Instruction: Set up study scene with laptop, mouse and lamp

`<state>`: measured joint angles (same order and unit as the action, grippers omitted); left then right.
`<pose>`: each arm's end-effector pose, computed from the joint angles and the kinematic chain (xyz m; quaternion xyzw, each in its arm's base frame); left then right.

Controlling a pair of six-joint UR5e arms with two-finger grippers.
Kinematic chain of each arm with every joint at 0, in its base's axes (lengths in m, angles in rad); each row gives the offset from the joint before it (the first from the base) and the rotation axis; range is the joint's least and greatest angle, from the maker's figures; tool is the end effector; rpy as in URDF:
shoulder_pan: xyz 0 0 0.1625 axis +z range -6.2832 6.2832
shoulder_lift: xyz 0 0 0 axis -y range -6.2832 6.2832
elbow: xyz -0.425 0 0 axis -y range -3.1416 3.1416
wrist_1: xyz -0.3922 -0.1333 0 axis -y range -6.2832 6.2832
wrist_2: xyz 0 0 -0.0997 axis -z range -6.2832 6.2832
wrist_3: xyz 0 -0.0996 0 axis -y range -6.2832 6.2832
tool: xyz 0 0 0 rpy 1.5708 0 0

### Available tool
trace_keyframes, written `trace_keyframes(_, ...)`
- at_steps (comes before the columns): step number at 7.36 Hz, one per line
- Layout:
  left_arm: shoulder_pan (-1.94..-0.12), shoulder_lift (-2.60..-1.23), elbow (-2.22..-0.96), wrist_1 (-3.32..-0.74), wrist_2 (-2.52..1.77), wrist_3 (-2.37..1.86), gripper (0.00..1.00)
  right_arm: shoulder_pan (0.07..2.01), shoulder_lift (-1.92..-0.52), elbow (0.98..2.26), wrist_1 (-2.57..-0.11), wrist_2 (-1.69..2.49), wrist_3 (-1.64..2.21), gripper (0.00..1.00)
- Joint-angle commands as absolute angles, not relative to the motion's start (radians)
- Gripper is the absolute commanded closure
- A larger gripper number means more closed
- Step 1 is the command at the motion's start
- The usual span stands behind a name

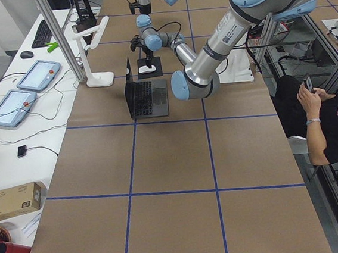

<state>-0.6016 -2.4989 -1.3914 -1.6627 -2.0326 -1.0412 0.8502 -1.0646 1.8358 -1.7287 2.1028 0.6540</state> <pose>0.5766 -0.5037 0.1355 0.0365 0.4473 0.0613 0.8915 -0.3457 -0.5192 0.2736 0.0661 -0.3785 -0.1099 0.9167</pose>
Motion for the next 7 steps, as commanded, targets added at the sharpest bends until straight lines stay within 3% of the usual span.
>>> trace_keyframes(1,-0.604,-2.386,-1.700,-1.443,-2.054,-0.984,0.05,0.889,-1.065,1.832,-1.730,2.109,0.632,0.00)
trace_keyframes(4,-0.716,-2.145,-1.983,-1.358,-2.054,-0.737,0.04,1.100,-1.168,1.830,-1.730,2.221,0.579,0.00)
trace_keyframes(7,-0.975,-1.993,-2.020,-1.293,-2.165,-0.371,0.01,1.294,-1.305,1.822,-1.741,2.269,0.278,0.00)
